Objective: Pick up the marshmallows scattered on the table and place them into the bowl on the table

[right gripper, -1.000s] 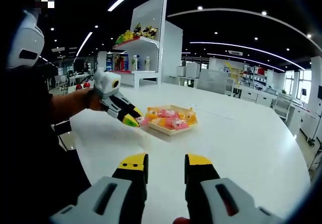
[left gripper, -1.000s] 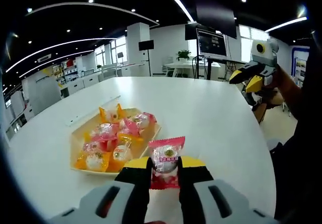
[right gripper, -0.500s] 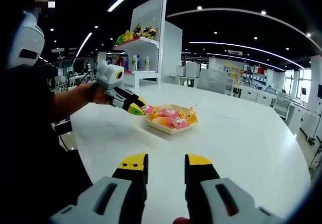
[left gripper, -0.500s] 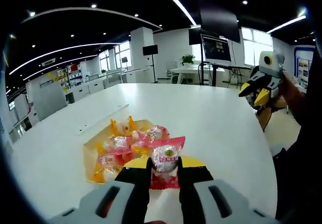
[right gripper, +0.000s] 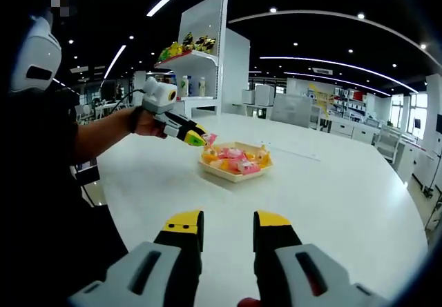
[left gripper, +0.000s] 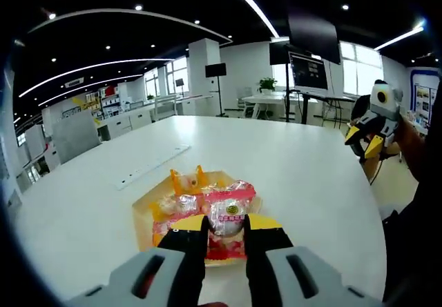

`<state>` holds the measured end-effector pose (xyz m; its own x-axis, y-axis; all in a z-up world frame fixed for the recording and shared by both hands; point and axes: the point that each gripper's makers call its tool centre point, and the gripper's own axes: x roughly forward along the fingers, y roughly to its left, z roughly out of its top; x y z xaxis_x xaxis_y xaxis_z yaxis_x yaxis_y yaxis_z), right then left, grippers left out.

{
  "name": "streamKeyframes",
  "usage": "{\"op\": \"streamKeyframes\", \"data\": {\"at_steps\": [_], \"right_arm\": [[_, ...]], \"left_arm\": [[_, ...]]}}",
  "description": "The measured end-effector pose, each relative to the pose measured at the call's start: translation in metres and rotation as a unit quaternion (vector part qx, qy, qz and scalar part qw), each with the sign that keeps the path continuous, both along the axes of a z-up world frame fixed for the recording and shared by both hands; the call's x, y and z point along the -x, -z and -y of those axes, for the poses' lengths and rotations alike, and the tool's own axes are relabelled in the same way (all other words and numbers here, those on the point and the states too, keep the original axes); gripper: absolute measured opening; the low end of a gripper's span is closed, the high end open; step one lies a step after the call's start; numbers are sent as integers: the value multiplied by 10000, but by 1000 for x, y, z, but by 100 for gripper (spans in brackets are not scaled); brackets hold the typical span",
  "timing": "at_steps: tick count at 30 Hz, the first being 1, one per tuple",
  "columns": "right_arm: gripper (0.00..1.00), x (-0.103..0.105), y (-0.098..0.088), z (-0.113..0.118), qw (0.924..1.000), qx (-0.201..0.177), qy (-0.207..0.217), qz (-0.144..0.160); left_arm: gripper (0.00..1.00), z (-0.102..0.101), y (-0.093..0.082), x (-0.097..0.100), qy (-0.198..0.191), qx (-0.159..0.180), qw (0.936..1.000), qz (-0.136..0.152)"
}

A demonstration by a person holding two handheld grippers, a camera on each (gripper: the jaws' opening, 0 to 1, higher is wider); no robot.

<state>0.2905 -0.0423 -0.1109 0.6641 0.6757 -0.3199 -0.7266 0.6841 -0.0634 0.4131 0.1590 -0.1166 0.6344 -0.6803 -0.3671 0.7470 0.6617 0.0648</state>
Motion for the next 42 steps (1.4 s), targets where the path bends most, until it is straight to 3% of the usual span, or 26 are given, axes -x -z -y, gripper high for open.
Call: {"op": "streamKeyframes", "data": {"at_steps": [9,42], "right_arm": [[29,1,1,1,10000,6,7,-7],[29,2,5,-3,10000,18,-40,-87]], "left_arm": [[22,-5,-9,-16,-123,88,9999,35],[22,-17,-7,-64,-520,30,9986,-54]]}}
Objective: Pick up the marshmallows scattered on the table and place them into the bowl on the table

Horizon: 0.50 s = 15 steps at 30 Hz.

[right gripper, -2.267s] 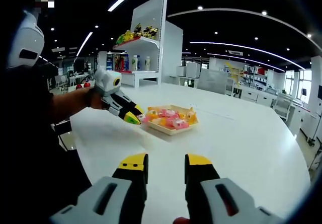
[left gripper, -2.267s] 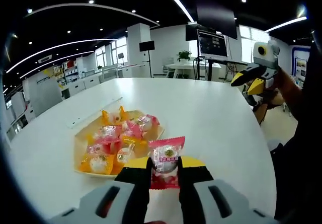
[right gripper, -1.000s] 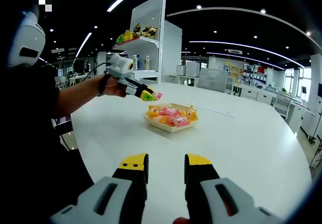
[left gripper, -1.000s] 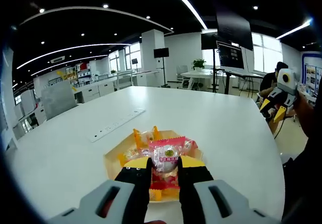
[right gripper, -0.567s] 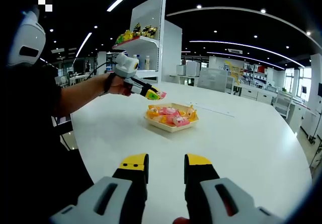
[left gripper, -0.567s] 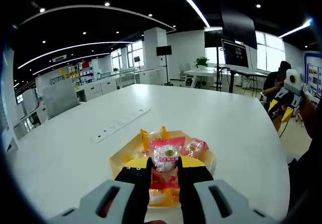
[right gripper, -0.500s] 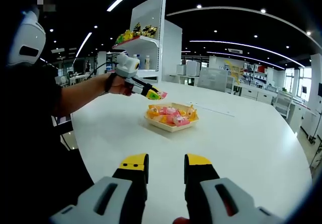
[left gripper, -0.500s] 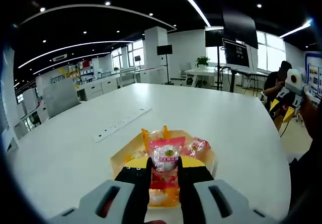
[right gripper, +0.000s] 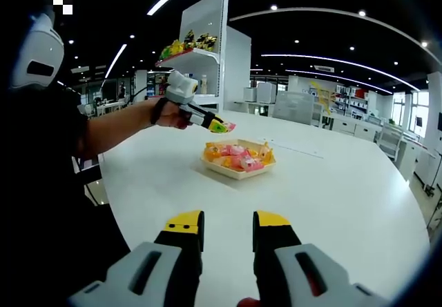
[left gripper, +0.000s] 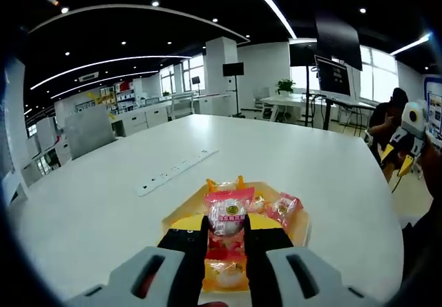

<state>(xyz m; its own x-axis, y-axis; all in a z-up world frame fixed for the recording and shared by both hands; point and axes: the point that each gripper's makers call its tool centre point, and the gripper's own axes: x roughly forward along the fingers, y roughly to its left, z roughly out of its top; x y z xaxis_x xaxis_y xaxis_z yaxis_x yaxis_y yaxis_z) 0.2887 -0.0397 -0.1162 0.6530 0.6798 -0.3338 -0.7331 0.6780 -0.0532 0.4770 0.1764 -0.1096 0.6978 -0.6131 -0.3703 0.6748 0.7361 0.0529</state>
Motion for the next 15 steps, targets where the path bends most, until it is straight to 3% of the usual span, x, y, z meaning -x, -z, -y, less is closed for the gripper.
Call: {"op": "streamKeyframes", "data": {"at_steps": [15], "right_arm": [[29,3,2,1,10000,-10,25,-31]], "left_arm": [[22,-5,5,-15,-198,122,9997,-86]]}}
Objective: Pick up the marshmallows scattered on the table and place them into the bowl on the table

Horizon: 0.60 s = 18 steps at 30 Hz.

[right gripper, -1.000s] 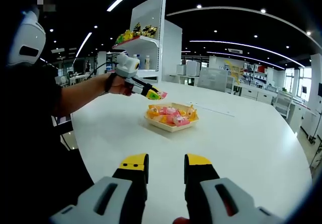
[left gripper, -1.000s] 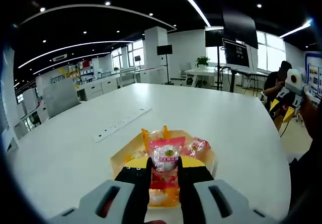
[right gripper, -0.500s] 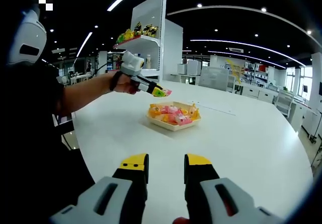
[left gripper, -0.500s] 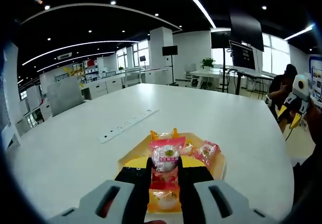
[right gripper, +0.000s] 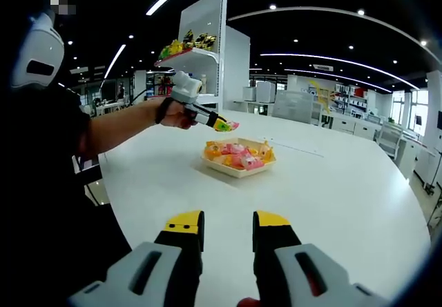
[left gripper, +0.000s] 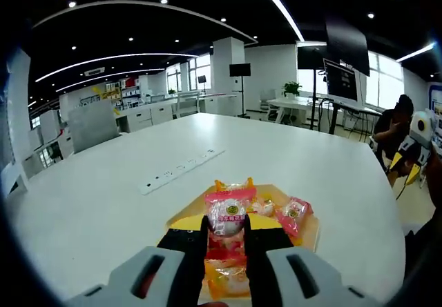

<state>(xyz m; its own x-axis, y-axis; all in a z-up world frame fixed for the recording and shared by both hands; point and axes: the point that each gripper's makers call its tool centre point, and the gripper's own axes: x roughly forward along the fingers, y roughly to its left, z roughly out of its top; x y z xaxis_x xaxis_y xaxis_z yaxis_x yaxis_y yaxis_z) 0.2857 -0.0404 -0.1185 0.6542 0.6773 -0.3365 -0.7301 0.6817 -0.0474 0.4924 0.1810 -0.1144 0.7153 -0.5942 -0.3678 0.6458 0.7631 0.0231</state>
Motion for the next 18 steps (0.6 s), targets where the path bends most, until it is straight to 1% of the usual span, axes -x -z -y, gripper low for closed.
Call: {"op": "streamKeyframes", "data": {"at_steps": [8,11,18], "right_arm": [[28,0,-1,2,10000,1,31,8],[28,1,-1,2,10000,3,18,16],[28,4,-1,4,10000,6,53,9]], "left_arm": [[22,-3,3,-9,-116,19,9999,-27],[22,-4,6,-13,-151,-70,9999,-33],[22,-5,9,-24,-247,-58,9997,-54]]}}
